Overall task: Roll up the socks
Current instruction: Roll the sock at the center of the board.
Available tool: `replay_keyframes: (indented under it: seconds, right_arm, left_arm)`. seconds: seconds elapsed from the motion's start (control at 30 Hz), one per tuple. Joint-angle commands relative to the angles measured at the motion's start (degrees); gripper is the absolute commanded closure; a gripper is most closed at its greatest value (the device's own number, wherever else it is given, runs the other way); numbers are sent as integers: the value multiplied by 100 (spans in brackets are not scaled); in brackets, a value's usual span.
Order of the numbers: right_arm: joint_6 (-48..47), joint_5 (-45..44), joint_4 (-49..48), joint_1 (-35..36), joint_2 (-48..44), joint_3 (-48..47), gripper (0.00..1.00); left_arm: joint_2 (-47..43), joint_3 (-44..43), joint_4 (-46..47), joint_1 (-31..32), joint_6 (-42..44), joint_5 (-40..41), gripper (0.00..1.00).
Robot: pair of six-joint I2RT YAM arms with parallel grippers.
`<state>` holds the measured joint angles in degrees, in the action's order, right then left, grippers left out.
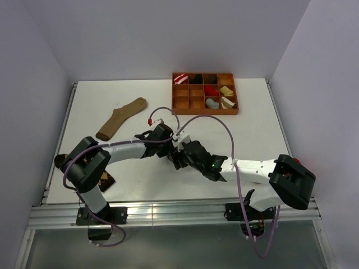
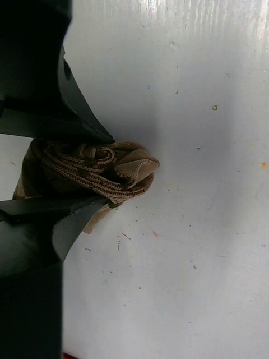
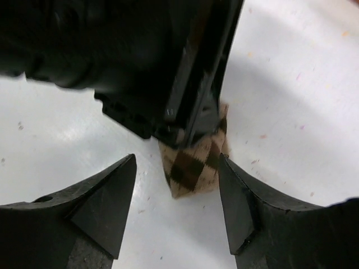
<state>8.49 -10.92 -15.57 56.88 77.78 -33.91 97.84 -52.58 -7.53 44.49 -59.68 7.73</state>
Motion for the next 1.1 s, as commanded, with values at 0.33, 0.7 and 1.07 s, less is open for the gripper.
replay_keyframes:
  seconds: [0.33,0.7,1.07]
  right_arm:
    - [-357,-341,37,183,1195,-459,33]
    - [319,-43,99,51,1442,-353,74]
    - [1137,1687,-376,-730,1283,7,92]
  left_arm:
    - [437,-235,-1154,-28,756,-140,61]
    - [60,-95,-830,-273,800,-254,51]
    - [-1021,519,-57,-801,247,27,32]
